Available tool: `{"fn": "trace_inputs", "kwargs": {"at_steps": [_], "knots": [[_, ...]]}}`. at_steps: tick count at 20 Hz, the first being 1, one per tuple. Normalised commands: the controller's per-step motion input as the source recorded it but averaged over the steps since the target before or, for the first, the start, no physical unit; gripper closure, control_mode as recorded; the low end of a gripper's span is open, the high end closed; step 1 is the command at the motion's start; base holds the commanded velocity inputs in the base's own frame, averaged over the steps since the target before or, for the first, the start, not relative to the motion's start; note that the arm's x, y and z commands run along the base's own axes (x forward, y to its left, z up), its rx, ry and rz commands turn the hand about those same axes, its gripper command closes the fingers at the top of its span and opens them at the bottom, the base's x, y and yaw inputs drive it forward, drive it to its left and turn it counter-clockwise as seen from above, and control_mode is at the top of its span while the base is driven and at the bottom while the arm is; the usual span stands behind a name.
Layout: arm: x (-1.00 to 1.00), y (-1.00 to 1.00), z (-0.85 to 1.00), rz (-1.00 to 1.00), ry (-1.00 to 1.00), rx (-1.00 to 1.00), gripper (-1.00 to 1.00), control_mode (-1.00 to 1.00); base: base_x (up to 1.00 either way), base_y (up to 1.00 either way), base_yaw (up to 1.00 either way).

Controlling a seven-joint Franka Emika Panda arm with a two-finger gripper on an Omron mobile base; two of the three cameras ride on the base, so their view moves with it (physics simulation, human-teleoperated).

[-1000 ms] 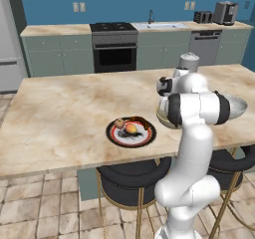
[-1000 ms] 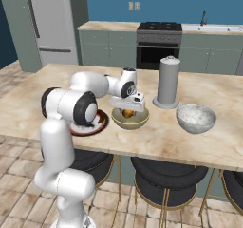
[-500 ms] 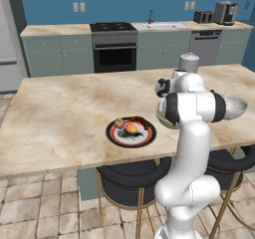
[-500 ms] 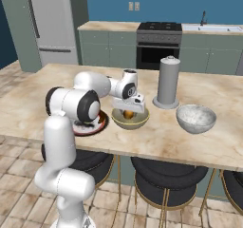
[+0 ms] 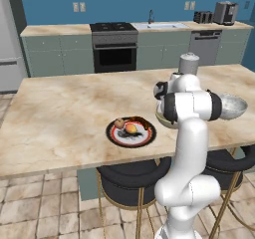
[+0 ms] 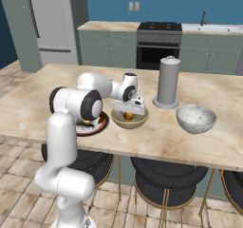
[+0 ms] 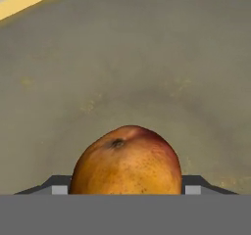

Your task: Take the fruits from the plate on the dining counter and place two fruits in each bowl.

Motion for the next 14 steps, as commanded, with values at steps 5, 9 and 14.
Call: {"fn": "trace_inputs", "kwargs": {"at_steps": [5,9,14], "knots": [[0.02,0.00,0.00,0.00,0.00,0.00,-1.00,-1.00,0.00,0.00,0.00],[0.00,0.00,0.00,0.00,0.00,0.00,-1.00,-1.00,0.00,0.00,0.00],[-0.05,0.00,0.07,0.00,0.00,0.00,-1.00,-1.00,0.00,0.00,0.00]]}}
